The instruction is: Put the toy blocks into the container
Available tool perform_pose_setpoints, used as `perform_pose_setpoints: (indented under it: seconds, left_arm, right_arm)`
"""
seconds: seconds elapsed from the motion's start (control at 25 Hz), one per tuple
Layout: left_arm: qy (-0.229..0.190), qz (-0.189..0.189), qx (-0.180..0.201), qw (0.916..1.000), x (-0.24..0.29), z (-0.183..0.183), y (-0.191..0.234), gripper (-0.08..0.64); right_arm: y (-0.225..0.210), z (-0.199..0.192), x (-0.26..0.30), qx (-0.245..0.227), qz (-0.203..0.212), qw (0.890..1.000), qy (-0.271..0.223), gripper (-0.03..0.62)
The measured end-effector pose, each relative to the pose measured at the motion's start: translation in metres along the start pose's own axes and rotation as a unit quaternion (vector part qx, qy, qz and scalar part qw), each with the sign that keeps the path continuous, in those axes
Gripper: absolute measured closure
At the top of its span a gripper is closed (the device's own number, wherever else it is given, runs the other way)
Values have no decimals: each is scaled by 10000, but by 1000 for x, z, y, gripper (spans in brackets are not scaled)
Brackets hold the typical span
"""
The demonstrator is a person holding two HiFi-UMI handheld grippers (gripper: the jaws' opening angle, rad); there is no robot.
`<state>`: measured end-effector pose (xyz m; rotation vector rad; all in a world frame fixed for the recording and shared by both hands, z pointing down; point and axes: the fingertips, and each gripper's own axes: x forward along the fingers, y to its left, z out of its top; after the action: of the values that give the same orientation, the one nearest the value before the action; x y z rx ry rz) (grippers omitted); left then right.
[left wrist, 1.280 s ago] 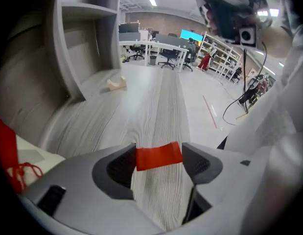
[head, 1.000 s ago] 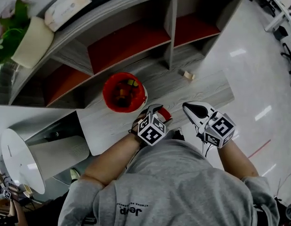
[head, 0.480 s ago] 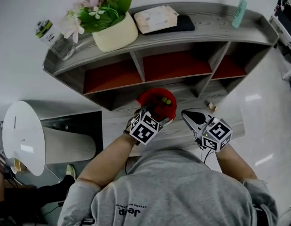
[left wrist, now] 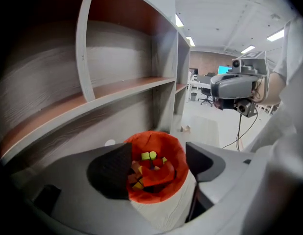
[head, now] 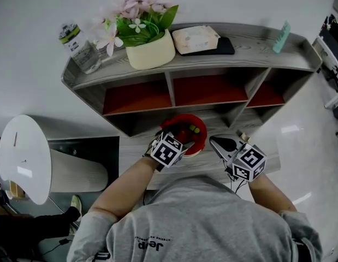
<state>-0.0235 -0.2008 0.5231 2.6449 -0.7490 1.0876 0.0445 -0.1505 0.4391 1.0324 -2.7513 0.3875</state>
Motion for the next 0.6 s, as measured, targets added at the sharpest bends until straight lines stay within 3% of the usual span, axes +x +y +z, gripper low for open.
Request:
perform_pose_setpoints:
  seconds: [0.36,0.6]
  left_arm:
    - [-56,-17,-30,10000,-1,2,-4,176]
    - [-111,-448,187,9988,3,21,-44,184]
  right_arm:
    - [-7,-5,-8,76,-120,9999,-25,571]
    - [-18,-11,-25,238,-403,9988,-154,571]
